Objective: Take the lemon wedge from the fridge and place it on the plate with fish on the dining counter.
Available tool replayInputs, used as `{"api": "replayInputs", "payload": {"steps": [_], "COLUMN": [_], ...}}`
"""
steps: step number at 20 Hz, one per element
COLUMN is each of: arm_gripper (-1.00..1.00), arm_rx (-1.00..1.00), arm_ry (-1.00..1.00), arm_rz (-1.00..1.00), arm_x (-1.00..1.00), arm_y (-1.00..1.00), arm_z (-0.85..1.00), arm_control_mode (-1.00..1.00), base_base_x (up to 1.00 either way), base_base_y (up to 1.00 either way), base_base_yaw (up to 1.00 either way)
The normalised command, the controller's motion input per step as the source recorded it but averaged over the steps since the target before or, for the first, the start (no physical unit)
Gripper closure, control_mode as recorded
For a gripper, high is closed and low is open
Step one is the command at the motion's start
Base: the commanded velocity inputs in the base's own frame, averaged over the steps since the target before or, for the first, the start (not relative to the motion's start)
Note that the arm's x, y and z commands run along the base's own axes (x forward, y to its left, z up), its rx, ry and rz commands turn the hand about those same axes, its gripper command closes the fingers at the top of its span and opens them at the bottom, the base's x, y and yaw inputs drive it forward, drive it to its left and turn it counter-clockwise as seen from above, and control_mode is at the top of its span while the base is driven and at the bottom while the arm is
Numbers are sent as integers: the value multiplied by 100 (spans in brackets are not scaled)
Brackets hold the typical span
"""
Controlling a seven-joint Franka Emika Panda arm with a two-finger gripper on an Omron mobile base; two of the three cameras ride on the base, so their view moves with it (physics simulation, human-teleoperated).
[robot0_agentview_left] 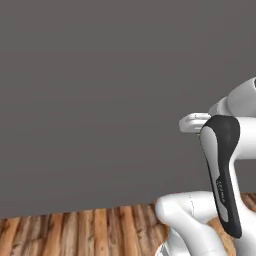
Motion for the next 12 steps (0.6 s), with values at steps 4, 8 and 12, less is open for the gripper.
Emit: {"api": "replayInputs", "payload": {"steps": [4,8,12], "arm_gripper": [100,100,100], "arm_rx": [0,0,0], "arm_ry": [0,0,0], "arm_rz": [0,0,0], "arm_x": [0,0,0], "arm_y": [0,0,0], "arm_z": [0,0,0], "arm_control_mode": [100,100,100], "base_base_x": [0,0,0], "base_base_y": [20,20,20], "base_base_yaw": [95,96,98]}}
